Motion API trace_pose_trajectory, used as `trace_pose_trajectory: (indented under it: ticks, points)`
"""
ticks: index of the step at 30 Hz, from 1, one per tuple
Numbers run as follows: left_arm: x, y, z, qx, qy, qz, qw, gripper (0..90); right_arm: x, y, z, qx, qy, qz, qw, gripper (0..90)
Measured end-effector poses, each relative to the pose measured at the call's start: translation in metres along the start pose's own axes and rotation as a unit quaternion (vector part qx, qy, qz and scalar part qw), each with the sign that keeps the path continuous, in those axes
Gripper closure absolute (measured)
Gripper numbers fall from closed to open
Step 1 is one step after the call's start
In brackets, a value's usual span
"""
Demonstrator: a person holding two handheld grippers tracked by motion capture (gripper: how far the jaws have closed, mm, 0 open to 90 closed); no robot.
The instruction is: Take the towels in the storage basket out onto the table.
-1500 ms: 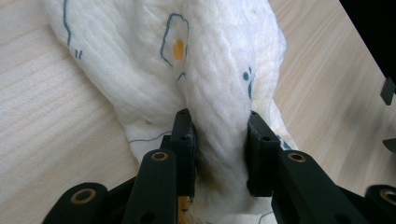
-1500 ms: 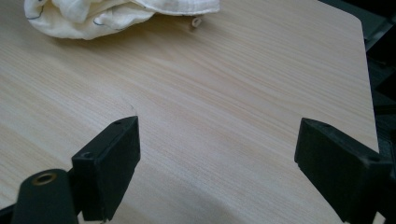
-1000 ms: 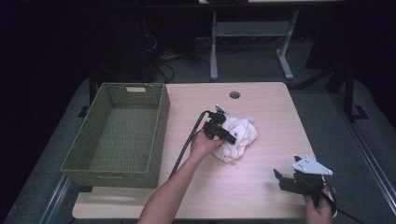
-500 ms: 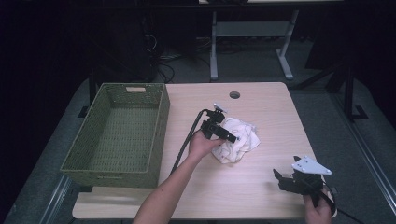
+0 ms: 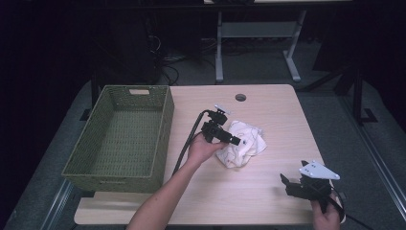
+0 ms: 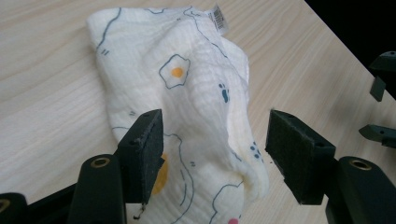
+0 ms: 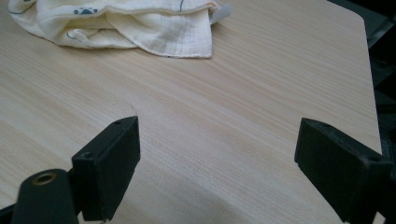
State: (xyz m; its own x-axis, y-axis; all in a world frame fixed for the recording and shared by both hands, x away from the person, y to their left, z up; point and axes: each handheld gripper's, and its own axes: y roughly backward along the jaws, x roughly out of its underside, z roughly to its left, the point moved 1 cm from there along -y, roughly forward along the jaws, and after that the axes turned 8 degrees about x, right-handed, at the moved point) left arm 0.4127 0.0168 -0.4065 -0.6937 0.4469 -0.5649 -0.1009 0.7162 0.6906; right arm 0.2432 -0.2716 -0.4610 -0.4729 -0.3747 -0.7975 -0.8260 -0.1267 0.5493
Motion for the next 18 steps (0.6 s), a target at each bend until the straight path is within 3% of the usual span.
trace_pose_trajectory:
  ticks: [18]
  points:
    - [0.014,0.029,-0.007,-0.006,-0.028,-0.011,0.9995,31.4,0.000,0.001,0.001,0.001,0.003,0.001,1.0000,13.9]
